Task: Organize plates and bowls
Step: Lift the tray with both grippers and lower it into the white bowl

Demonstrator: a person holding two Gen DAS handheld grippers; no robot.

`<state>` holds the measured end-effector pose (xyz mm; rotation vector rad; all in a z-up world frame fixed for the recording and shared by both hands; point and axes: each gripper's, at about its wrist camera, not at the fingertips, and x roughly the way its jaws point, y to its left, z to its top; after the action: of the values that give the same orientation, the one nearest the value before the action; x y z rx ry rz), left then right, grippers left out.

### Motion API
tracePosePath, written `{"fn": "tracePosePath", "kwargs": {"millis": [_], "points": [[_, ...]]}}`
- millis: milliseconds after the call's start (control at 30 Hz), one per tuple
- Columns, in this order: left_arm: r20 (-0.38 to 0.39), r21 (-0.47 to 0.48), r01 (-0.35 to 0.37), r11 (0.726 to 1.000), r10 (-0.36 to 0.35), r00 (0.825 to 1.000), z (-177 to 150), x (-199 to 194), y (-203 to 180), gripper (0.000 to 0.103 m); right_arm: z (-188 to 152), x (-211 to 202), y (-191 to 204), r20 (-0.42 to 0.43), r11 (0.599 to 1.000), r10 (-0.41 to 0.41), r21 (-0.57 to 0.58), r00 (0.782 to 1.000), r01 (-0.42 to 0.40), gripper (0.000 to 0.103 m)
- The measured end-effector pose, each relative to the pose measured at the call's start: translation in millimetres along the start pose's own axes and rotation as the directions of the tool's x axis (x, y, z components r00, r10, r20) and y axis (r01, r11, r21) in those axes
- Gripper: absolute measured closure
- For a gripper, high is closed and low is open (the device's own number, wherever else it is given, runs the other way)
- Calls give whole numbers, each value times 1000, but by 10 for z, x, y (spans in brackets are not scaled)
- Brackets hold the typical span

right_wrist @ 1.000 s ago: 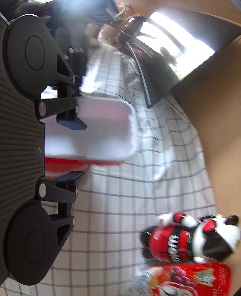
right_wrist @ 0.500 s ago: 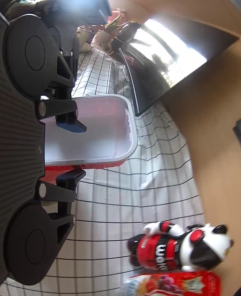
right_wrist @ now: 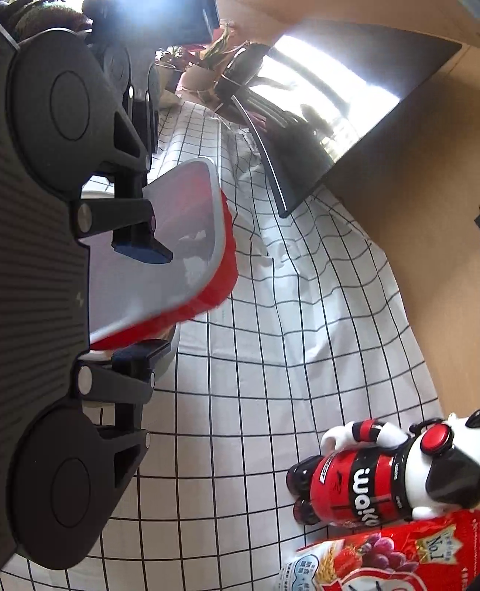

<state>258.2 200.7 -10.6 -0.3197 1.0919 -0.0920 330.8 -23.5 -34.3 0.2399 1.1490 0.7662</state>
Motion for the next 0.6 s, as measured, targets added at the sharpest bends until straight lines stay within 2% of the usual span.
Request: {"fn": "tracePosePath", "kwargs": {"millis": [167,400,600], "points": [[21,16,-22,1000,21,1000,-31,-70,-15,87,-43,11,-94,-4,998,-57,0,998,57,57],[-35,34,-30,999,31,999,-141,41,-10,87,-187,141,-137,-65,997,-73,-13,995,72,56],[-21,47,-51,998,52,998,-181,-22,-54,87,-276,204,-147,-91,994,-109,-27,990,107,54]]}}
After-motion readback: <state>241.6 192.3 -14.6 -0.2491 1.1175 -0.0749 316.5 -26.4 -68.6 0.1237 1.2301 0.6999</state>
